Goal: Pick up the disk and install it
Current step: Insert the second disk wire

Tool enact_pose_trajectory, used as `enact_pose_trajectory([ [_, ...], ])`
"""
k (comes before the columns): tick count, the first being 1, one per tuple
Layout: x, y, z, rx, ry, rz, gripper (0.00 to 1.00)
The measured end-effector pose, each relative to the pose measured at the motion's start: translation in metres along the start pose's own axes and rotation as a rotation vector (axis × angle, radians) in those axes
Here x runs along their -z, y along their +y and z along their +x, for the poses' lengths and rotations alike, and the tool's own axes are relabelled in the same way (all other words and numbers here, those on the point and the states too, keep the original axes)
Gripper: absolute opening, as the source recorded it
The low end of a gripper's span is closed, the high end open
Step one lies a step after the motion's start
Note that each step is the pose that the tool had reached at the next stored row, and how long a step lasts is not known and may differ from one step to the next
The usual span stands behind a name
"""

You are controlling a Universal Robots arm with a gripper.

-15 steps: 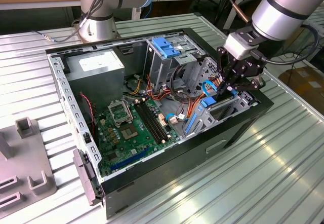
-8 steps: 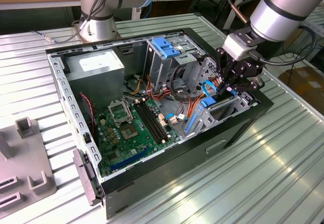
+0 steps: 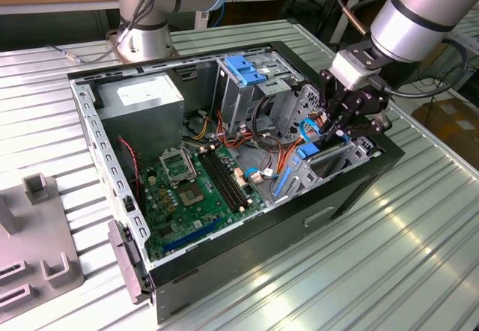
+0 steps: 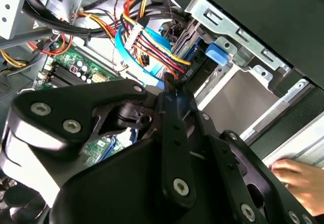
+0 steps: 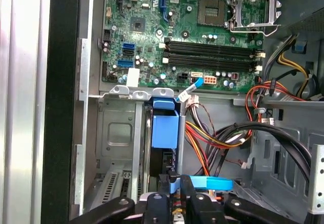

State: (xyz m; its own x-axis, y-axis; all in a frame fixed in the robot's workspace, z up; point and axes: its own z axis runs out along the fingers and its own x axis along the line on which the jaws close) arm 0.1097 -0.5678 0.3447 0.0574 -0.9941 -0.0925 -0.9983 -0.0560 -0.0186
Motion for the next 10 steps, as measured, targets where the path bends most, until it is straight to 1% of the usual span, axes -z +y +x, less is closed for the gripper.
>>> enact_pose_trajectory([
  [1, 0.0034, 0.0, -0.0003, 0.0, 0.0016, -0.0003, 0.24],
  [2, 0.0085, -0.0001, -0.0008, 0.0, 0.0028, -0.0003, 0.24],
  [3, 0.0113, -0.0001, -0.001, 0.0, 0.0028, -0.0003, 0.24],
  [6, 0.0119, -0.0002, -0.0011, 0.0, 0.003, -0.0003, 0.22],
  [8, 0.012, -0.0001, -0.0011, 0.0, 0.003, -0.0003, 0.1],
  [10, 0.0121, -0.0001, -0.0011, 0.0, 0.003, -0.0004, 0.1],
])
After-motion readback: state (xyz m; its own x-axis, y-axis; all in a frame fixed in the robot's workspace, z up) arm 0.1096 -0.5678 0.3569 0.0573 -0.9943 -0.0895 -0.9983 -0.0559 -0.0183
